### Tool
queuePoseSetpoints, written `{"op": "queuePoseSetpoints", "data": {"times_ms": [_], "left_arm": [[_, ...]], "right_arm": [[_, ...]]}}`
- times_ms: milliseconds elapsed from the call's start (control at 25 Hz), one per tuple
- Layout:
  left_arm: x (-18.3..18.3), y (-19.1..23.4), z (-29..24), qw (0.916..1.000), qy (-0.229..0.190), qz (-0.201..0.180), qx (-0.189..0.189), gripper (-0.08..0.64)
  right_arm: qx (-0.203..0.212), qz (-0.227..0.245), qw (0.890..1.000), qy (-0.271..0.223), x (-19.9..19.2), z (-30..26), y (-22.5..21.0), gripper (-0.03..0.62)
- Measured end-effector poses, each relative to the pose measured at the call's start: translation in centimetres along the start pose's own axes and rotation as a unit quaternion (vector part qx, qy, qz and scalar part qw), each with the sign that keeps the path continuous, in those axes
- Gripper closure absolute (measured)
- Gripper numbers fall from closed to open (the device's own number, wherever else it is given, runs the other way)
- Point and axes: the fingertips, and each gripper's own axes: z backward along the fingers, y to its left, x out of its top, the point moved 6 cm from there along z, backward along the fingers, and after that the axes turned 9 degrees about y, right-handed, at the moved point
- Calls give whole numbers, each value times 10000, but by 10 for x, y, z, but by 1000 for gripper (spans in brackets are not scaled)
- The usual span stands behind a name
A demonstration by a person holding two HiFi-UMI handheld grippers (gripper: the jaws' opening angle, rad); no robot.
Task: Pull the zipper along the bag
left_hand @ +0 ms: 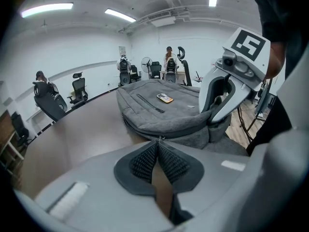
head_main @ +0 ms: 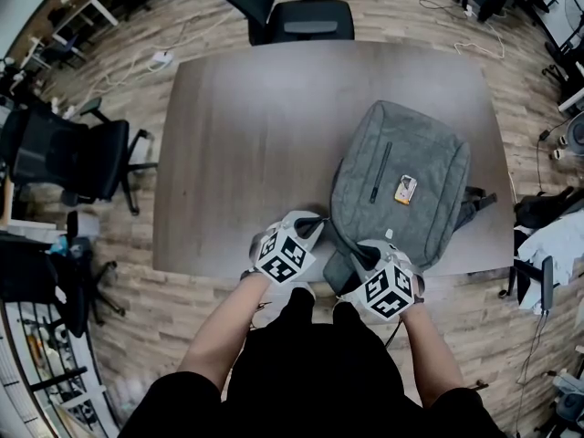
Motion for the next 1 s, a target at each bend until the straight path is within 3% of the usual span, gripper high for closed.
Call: {"op": "queuePoseSetpoints", "data": {"times_ms": [600, 1000], "left_arm": [[2, 6, -19, 9999, 14, -77, -122, 520], [7, 20, -42, 9988, 191, -439, -121, 520]], "right_arm": [[212, 1183, 9927, -67, -34, 14, 14, 532], [295, 1386, 9899, -54, -46, 15, 17, 531]]}}
